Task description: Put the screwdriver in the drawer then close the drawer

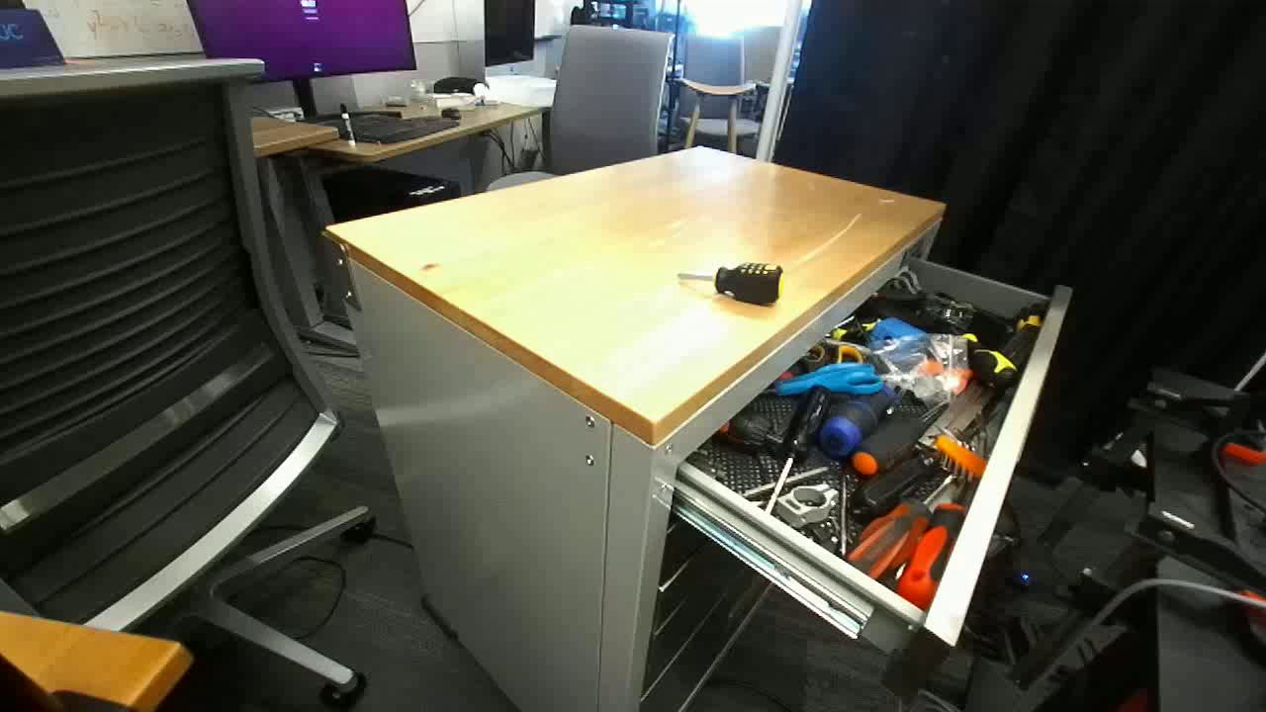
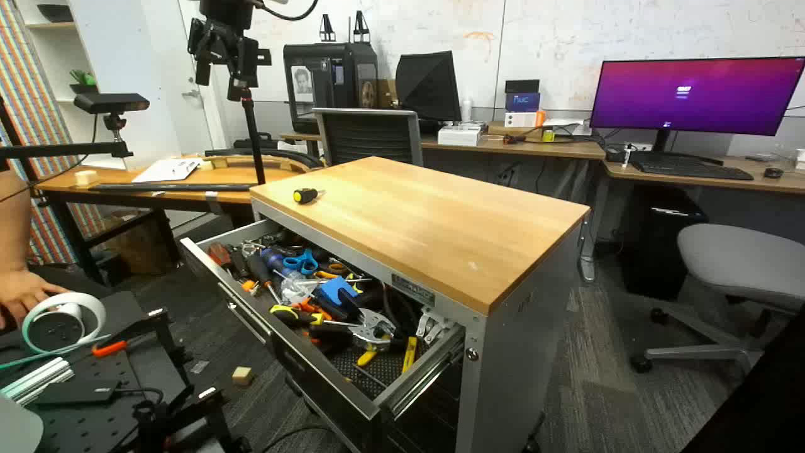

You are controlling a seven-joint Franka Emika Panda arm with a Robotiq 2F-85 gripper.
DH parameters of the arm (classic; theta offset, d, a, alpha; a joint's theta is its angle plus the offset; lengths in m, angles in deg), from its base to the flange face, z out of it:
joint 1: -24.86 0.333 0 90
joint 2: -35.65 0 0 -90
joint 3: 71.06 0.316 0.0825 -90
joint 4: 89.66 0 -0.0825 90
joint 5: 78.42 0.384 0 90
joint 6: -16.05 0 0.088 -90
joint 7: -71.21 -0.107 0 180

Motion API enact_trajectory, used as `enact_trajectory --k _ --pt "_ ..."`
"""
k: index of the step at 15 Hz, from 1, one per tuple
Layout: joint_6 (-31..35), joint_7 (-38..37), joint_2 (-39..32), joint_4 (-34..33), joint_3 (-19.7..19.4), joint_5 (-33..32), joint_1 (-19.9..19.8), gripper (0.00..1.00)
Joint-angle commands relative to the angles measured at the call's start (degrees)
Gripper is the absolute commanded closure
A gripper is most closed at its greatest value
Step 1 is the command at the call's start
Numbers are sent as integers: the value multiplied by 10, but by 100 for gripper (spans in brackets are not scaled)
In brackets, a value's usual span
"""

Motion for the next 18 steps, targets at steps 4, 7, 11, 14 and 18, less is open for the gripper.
enact_trajectory --k 4,7,11,14,18 --pt "-2 2 2 -7 10 2 -11 0" --pt "19 14 -25 -27 6 8 -14 0" --pt "81 34 -163 -120 5 2 -22 0" --pt "110 42 -267 -190 8 -16 -28 0" --pt "126 34 -386 -274 7 -52 -31 0"
